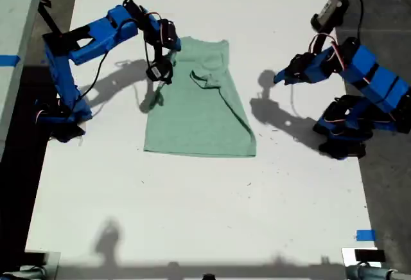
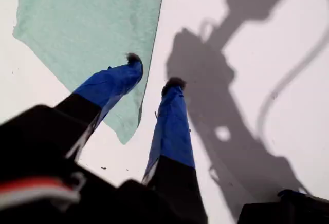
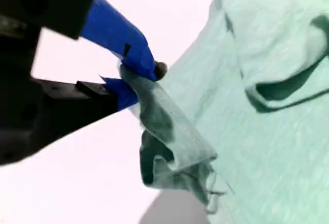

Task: Fold t-shirt

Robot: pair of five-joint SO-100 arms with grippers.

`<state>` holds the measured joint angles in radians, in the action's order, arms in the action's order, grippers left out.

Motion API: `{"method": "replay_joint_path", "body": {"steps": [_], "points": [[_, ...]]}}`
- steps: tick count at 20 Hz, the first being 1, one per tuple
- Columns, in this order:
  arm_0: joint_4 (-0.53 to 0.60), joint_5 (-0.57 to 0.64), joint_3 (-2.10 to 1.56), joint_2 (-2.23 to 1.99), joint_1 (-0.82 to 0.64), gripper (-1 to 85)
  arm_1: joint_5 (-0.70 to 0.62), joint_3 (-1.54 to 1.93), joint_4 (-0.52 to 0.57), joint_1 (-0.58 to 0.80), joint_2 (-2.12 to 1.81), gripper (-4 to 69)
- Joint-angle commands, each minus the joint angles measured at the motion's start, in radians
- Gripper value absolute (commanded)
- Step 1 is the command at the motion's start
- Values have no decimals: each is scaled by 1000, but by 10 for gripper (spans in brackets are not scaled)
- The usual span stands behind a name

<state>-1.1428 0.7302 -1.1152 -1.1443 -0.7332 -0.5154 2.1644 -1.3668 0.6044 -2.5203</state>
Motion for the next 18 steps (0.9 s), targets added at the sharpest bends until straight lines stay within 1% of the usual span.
{"method": "replay_joint_path", "body": {"steps": [1,4,8,9,10,11,14,18], "points": [[-5,-28,216,84,60,0,18,2,-29,-18,-46,130],[2,-35,348,210,80,0,32,25,-51,-25,-87,130],[61,-35,380,310,106,3,49,48,-54,-49,-120,132],[69,-29,382,322,112,79,52,49,-51,-52,-120,132],[72,-8,383,324,124,228,52,51,-49,-54,-118,132],[69,17,383,304,140,263,52,51,-49,-57,-118,132],[-5,83,383,163,186,287,37,52,-43,-69,-115,151],[-178,123,364,-69,215,286,-31,51,-18,-109,-112,217]]}}
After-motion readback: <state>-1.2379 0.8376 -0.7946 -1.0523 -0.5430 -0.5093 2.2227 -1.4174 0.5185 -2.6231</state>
